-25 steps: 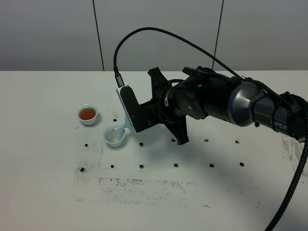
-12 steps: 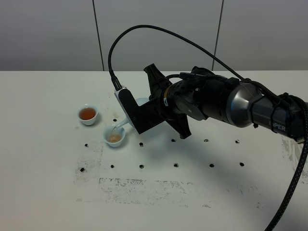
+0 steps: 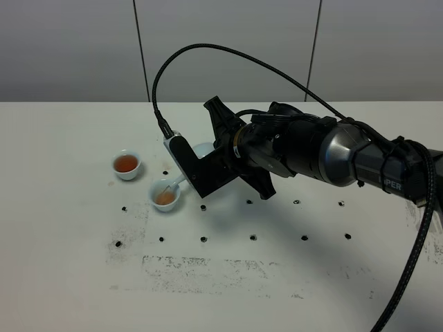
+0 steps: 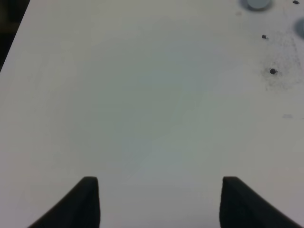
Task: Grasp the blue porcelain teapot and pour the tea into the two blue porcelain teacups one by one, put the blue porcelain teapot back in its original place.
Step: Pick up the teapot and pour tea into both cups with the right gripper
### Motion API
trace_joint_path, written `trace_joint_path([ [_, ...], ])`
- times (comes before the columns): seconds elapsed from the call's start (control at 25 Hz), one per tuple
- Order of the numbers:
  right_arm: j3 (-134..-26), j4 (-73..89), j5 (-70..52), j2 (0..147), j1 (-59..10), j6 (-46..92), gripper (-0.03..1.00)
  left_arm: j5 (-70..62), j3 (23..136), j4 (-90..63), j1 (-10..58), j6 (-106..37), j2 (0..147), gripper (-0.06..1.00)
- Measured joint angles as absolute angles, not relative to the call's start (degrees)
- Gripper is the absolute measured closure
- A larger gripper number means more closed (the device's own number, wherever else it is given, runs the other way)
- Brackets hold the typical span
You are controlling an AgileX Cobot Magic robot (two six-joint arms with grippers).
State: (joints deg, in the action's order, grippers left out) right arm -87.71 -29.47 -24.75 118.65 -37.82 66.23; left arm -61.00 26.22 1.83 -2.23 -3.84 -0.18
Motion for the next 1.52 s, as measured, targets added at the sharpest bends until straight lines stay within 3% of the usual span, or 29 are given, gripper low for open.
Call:
trace_joint_path([
  [1.52,-87.71,-39.57,-23.37,118.65,-38.48,66.68,0.94,-61.0,26.22,1.83,-2.23,-3.84,-0.18,0.43],
])
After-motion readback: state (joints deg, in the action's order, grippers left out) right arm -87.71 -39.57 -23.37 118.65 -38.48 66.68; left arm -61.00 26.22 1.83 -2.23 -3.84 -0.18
